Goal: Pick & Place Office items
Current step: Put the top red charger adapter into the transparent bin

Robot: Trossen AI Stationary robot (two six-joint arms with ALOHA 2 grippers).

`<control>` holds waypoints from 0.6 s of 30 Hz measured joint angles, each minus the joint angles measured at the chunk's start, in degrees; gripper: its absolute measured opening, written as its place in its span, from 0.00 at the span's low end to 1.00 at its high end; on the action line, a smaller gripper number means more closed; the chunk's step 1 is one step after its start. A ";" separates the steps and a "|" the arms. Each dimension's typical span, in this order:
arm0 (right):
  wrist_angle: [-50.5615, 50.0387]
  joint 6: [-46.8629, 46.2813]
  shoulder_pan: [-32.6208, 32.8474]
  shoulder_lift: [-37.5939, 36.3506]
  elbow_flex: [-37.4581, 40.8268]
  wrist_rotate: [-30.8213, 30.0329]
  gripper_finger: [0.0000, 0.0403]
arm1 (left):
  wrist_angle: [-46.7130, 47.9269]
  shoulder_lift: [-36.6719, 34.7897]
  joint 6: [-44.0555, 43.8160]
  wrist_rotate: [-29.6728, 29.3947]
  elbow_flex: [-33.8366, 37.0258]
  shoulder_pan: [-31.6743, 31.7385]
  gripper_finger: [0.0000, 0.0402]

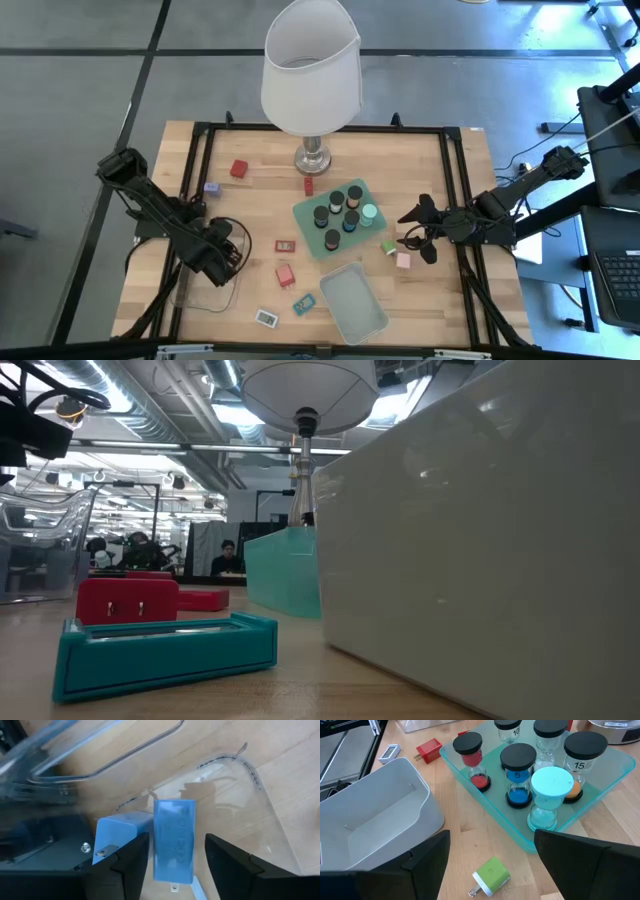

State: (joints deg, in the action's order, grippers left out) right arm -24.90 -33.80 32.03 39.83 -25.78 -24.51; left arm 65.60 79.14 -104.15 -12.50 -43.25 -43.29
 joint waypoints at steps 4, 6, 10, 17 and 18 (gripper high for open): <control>0.01 0.00 0.00 0.01 0.00 0.00 0.72 | 4.47 -1.73 2.11 1.84 -3.34 0.48 0.49; 0.00 0.00 0.02 0.01 0.00 0.00 0.72 | 7.78 -3.41 3.25 0.86 -6.81 0.93 0.49; 0.02 0.00 0.01 0.01 0.00 0.00 0.72 | 13.82 -6.90 7.29 -8.00 -15.50 1.48 0.45; 0.00 0.00 0.01 0.00 0.00 0.00 0.72 | 19.50 -11.73 17.32 -31.07 -21.20 3.96 0.45; 0.01 0.00 0.02 0.01 0.00 0.00 0.72 | 19.50 -12.16 19.76 -31.25 -20.98 5.35 0.46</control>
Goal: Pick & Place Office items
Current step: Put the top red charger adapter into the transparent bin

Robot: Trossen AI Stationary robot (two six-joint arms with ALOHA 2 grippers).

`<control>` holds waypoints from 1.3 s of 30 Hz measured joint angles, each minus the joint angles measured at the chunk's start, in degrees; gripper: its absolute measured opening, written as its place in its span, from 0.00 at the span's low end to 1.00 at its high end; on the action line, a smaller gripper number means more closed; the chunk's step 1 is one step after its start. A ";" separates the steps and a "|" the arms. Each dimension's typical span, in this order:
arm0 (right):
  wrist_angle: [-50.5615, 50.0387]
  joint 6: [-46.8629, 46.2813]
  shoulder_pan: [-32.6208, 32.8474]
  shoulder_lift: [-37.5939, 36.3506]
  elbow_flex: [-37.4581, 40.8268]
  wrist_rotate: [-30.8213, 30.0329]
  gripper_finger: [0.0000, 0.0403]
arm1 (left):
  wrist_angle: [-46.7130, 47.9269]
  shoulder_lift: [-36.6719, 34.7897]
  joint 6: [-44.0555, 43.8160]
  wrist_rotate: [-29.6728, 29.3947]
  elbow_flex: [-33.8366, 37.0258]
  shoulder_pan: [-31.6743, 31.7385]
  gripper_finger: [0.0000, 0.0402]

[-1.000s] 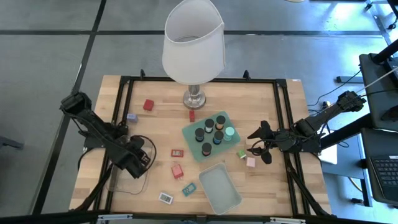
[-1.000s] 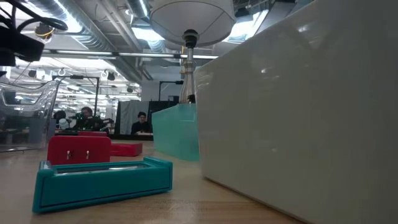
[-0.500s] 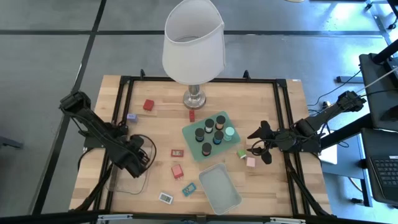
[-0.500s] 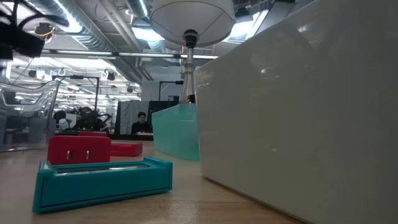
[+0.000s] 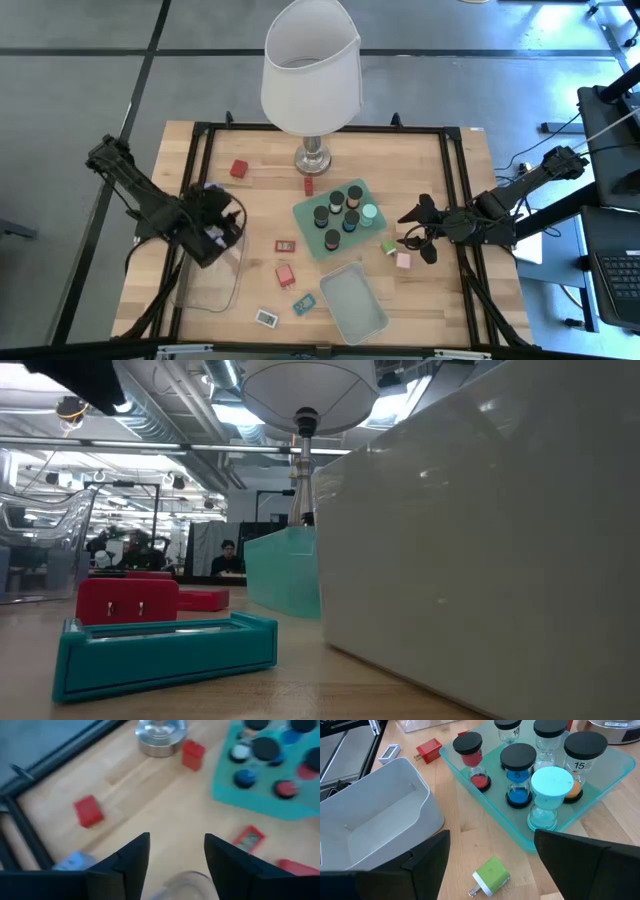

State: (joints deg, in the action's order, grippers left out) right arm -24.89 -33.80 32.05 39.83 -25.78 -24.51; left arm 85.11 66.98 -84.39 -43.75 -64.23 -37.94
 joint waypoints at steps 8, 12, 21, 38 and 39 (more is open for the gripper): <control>0.00 0.00 -0.02 0.00 0.00 0.00 0.72 | -0.72 0.75 8.24 -3.34 0.31 18.72 0.63; 0.01 0.00 -0.02 0.00 0.00 0.00 0.72 | -3.21 3.06 13.39 -2.68 0.31 28.64 0.67; 0.00 0.00 -0.01 0.00 0.00 0.00 0.72 | -11.02 11.69 34.30 5.14 0.31 47.90 0.67; 0.01 0.00 0.00 -0.02 0.00 0.00 0.72 | -45.26 6.54 52.54 19.24 21.91 71.16 0.67; -0.01 0.00 -0.01 0.00 0.00 0.00 0.72 | -46.61 6.49 53.24 20.57 23.17 72.31 0.67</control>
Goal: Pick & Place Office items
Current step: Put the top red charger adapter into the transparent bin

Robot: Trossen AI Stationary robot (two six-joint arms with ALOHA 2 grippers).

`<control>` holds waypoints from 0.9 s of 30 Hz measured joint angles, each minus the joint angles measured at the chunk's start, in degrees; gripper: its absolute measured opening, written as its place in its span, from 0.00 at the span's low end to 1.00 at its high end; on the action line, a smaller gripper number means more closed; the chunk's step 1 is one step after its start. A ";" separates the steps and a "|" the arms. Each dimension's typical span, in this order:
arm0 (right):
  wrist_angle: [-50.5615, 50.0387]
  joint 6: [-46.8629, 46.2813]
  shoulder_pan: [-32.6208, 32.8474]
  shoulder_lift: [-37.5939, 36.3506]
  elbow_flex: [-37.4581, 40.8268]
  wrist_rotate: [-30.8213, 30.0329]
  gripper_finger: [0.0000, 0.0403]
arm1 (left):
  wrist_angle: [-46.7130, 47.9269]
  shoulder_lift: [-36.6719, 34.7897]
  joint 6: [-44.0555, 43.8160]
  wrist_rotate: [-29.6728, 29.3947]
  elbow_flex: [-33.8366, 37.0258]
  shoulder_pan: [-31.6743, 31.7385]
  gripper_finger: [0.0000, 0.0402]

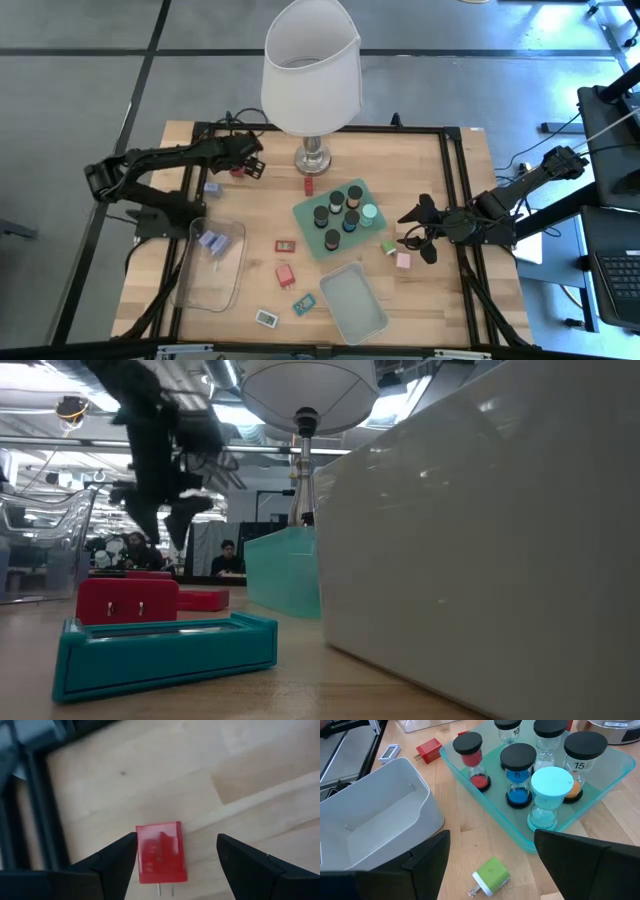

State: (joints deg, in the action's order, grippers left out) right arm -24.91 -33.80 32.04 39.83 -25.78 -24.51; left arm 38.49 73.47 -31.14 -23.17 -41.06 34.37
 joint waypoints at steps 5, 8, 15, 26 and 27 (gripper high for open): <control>0.02 0.01 0.00 -0.01 0.00 0.00 0.72 | -7.18 0.00 0.91 4.62 5.79 4.20 0.70; 0.01 0.00 -0.01 -0.01 -0.01 0.00 0.72 | -10.73 0.00 0.86 4.89 8.30 5.45 0.71; 0.01 0.00 0.00 0.00 0.00 0.00 0.72 | -17.75 0.02 0.28 5.78 12.61 7.27 0.72; 0.02 0.00 0.00 -0.01 -0.01 0.00 0.72 | -23.86 0.02 -1.09 9.35 16.33 8.10 0.69; 0.01 0.00 0.01 -0.01 0.00 0.00 0.72 | -23.81 0.02 -1.10 9.36 16.32 7.84 0.67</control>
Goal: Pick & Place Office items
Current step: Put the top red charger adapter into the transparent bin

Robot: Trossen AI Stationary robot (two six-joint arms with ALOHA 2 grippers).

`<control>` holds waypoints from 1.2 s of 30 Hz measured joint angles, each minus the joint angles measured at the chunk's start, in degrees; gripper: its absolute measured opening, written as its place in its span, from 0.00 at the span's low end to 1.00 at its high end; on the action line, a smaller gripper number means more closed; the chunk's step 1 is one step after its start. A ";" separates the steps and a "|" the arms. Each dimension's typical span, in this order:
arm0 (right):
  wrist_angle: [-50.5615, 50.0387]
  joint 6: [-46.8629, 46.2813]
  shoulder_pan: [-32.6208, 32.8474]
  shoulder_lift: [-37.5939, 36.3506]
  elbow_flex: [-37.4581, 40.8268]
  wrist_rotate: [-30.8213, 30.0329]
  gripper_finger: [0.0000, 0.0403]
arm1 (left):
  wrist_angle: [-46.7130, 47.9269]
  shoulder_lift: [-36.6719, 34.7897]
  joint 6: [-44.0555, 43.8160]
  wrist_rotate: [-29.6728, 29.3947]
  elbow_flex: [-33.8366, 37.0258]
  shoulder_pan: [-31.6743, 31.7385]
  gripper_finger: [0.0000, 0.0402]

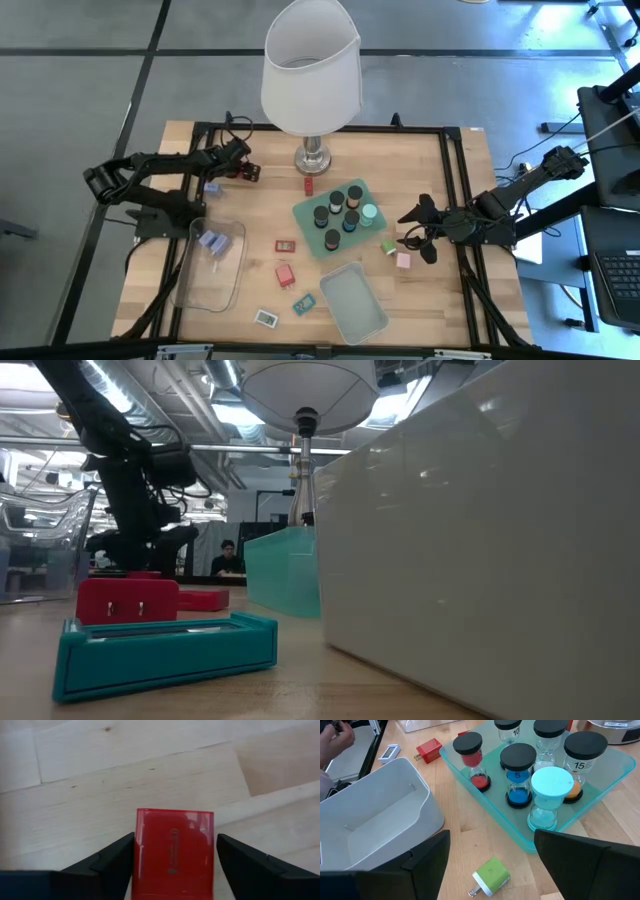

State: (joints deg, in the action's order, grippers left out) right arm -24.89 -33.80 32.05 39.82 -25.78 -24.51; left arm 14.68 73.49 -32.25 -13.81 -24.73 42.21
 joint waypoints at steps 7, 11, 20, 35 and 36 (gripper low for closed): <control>-0.01 0.00 0.00 0.01 -0.02 0.00 0.72 | 0.00 0.00 -1.57 -0.54 -0.02 -2.11 0.51; 0.00 0.00 -0.02 0.00 0.00 0.00 0.72 | 0.59 -0.18 -2.48 -0.38 -0.51 -3.97 0.51; -0.01 0.00 -0.01 0.00 0.00 0.00 0.72 | 0.53 -11.15 -3.55 -2.09 -5.70 -14.64 0.51; 0.00 0.00 -0.02 0.01 -0.01 0.00 0.72 | 17.82 -16.77 -17.82 -19.75 -20.32 -58.84 0.51; 0.00 0.00 -0.01 0.01 -0.01 0.00 0.72 | 21.25 -15.47 -19.75 -20.49 -22.41 -60.97 0.51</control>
State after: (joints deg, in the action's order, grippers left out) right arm -24.89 -33.80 32.04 39.83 -25.79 -24.51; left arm 35.93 58.03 -52.00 -34.30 -47.15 -18.76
